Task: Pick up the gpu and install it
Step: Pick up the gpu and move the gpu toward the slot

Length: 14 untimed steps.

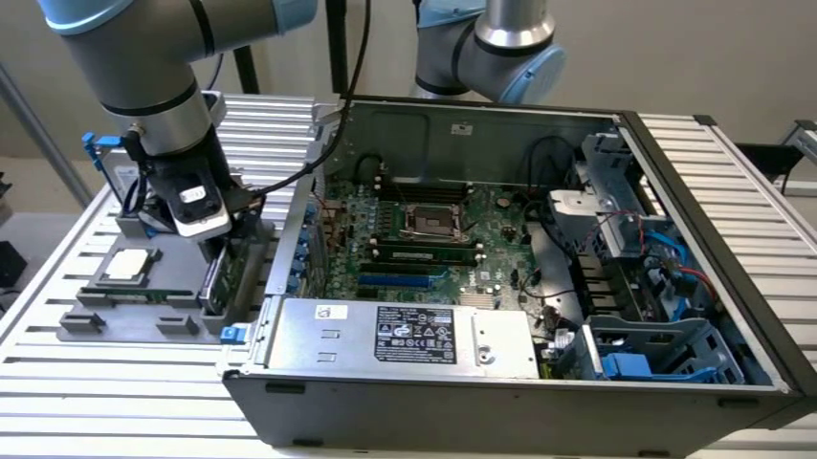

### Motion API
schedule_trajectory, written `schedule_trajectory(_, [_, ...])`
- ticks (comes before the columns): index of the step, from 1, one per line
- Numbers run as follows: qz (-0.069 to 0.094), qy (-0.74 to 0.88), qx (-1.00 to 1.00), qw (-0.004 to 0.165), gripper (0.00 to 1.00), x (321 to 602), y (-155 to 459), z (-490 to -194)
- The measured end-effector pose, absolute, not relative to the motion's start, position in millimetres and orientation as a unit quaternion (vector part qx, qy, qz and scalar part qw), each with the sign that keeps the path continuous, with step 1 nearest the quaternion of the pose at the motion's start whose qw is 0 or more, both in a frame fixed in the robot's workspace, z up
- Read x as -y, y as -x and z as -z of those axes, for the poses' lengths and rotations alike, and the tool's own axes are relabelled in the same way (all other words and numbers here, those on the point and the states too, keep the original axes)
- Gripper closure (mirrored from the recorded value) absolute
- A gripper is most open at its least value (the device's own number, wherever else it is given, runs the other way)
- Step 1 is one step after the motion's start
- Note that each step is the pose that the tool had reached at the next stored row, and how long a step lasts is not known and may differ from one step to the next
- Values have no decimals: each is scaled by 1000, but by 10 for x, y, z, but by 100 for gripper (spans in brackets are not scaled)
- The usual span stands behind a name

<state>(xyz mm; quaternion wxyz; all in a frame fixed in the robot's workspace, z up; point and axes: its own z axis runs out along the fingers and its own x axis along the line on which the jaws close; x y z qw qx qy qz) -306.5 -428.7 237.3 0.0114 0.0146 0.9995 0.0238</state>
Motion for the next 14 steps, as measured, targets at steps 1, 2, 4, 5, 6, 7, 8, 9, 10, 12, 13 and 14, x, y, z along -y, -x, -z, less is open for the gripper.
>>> schedule_trajectory(1, [-24,-15,-1000,11,73,4287,3065,-2373])
schedule_trajectory(2, [-24,-15,-1000,11,73,4287,3065,-2373])
schedule_trajectory(4, [-24,-15,-1000,11,73,4287,3065,-2382])
schedule_trajectory(5, [-24,-15,-1000,11,73,4287,3065,-2395])
schedule_trajectory(6, [-24,-15,-1000,11,73,4287,3065,-2415])
schedule_trajectory(7, [-24,-15,-1000,11,73,4287,3065,-2438])
schedule_trajectory(8, [-24,-15,-1000,11,73,4287,3065,-2464])
schedule_trajectory(9, [-24,-15,-1000,11,73,4287,3064,-2494])
schedule_trajectory(10, [-24,-15,-1000,11,73,4287,3065,-2530])
schedule_trajectory(12, [-24,-15,-1000,11,73,4287,3065,-2622])
schedule_trajectory(13, [-24,-15,-1000,11,73,4287,3065,-2667])
schedule_trajectory(14, [-24,-15,-1000,11,73,4287,3065,-2712])
